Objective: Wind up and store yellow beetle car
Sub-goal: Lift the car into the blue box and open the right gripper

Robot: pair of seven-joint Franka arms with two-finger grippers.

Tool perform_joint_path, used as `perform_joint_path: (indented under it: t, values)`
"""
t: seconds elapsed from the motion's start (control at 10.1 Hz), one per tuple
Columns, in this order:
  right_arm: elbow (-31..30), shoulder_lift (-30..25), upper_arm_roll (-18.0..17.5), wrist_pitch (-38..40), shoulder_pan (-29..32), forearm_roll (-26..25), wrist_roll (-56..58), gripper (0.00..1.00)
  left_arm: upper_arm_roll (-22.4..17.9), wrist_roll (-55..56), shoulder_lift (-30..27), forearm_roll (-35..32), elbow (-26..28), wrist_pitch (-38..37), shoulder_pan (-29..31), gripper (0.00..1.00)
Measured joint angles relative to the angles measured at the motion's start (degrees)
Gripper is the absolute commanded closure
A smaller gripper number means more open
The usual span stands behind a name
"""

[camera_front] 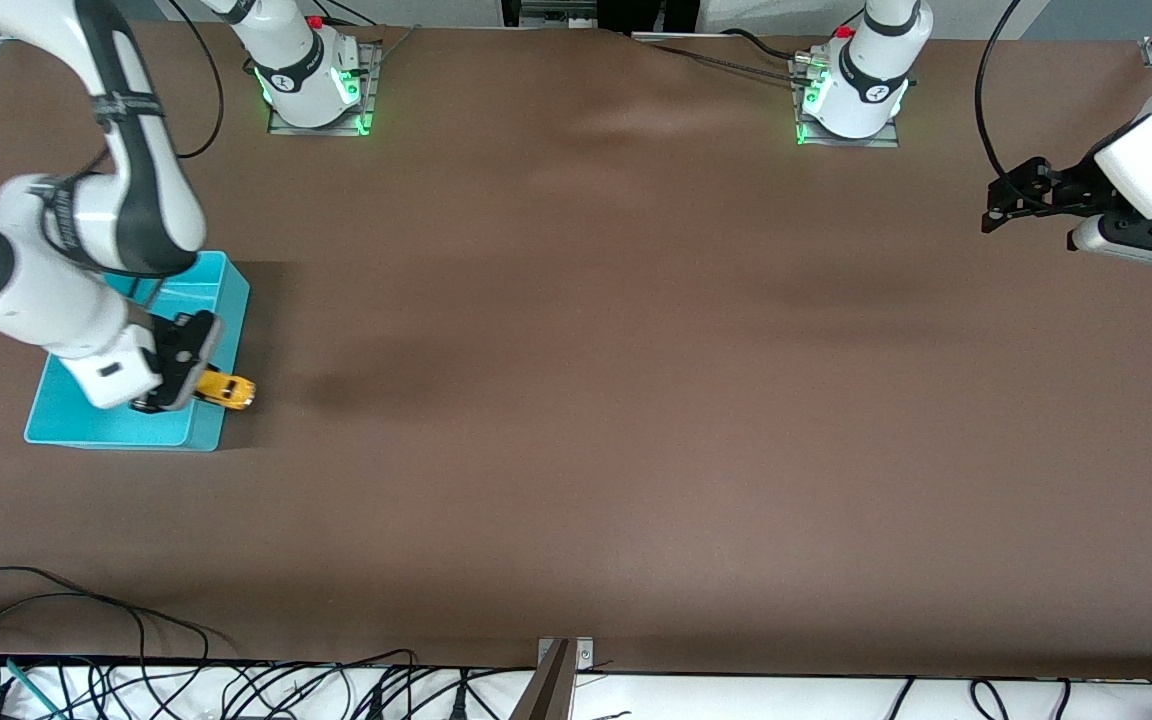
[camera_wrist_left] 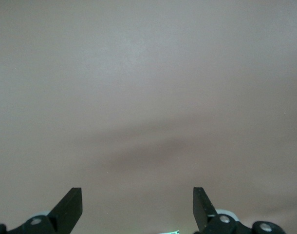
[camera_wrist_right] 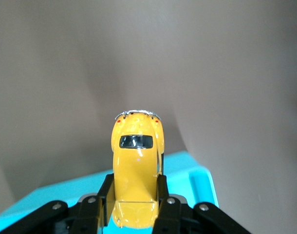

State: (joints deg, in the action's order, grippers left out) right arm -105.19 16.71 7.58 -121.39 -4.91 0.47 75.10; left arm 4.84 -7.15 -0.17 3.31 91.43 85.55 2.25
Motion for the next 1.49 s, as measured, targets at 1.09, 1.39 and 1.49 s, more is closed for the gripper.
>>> perform_joint_path:
  t: [1.09,1.39,1.49]
  values:
    - [-14.47,7.16,9.48,-18.00,3.87,-0.03,3.77,1.00,0.28,0.00,0.05,0.00,0.00,-0.02,-0.04,0.00]
    - [-14.53,8.29,9.49,-18.52,3.93,0.15,3.77,1.00,0.33,-0.03,0.05,0.00,0.00,-0.02,-0.04,0.00]
    - [-14.55,8.72,9.49,-18.82,3.94,0.18,3.77,1.00,0.36,-0.03,0.05,0.00,0.00,-0.02,-0.04,0.00]
